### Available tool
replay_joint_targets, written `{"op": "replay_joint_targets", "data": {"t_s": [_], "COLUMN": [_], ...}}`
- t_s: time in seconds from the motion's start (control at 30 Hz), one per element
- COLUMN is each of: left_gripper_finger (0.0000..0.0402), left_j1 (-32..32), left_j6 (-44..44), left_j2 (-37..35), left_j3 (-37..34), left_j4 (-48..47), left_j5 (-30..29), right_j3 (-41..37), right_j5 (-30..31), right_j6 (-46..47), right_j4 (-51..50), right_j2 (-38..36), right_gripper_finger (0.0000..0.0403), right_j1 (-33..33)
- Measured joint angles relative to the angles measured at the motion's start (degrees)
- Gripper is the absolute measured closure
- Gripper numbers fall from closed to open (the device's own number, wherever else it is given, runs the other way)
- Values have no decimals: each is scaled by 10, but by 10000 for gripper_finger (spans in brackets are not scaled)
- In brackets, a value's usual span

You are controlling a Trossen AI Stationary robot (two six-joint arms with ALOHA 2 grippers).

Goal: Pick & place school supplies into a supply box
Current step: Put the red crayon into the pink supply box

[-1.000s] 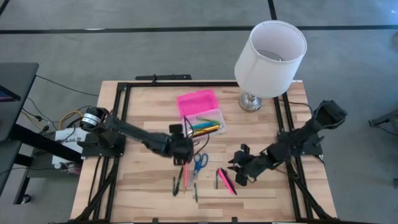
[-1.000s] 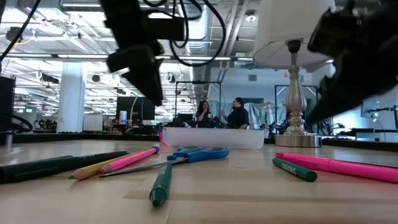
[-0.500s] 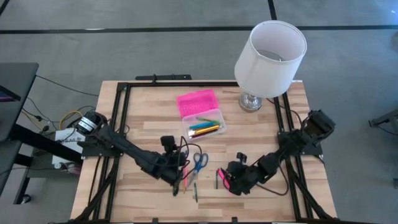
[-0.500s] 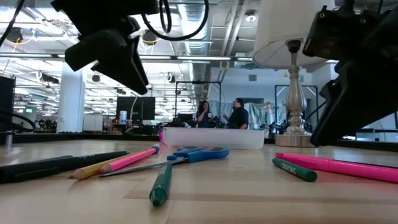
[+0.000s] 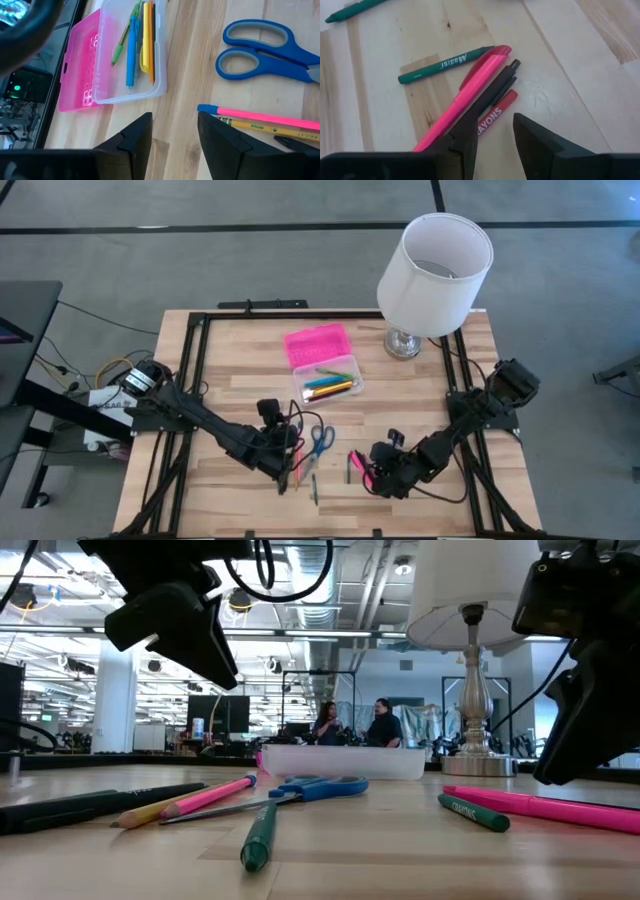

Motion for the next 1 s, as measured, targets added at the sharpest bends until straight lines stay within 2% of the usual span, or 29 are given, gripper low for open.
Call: {"op": "replay_joint_targets", "data": {"t_s": [0.4,0.73,1.0], "left_gripper_finger": [248,248,248], "left_j1": [-3,-4,-4], "left_j6": [-16,-29,-33], "left_j2": [0,0,0], "left_j3": [0,0,0], "left_j4": [-4,-17,-18], "left_j5": [1,1,3], "right_j3": [0,1,0], "right_j5": [2,8,-7], "right_j6": [-3,-4,-5], "right_j4": [2,35,8], "right_j2": [2,35,36], "right_gripper_finger": [285,285,285], "right_j1": [-1,-4,-4]}}
